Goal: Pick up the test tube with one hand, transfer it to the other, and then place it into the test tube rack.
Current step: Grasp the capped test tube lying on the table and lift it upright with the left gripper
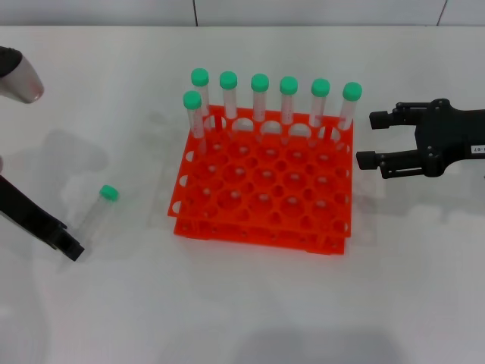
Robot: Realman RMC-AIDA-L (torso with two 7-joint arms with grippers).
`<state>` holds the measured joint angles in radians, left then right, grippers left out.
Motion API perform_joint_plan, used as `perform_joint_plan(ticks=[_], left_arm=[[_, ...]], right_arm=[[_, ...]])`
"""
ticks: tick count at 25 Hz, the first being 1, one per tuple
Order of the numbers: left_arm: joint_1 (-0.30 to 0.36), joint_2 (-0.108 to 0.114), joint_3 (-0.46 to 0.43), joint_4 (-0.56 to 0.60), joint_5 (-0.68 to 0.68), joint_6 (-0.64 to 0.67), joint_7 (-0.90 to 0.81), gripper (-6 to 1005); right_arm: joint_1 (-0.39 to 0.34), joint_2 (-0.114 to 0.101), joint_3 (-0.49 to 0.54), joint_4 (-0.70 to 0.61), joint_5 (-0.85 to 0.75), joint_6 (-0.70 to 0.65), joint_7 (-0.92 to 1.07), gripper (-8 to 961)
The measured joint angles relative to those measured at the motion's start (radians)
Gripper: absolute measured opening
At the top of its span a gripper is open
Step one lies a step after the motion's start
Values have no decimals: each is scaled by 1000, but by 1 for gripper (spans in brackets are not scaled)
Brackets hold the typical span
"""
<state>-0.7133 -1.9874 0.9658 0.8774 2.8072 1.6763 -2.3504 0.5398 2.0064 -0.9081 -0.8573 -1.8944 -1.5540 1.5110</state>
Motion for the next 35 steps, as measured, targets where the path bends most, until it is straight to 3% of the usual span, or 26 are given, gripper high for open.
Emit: perform_joint_plan(ticks=[26, 35], left_arm=[[-4, -5, 16, -3, 0, -15, 4, 324], [-6, -5, 16, -3, 0, -30, 5, 257]], right_arm=[[0, 0, 0, -4, 0, 0, 0, 785], [2, 0, 0, -2, 0, 0, 0, 785]])
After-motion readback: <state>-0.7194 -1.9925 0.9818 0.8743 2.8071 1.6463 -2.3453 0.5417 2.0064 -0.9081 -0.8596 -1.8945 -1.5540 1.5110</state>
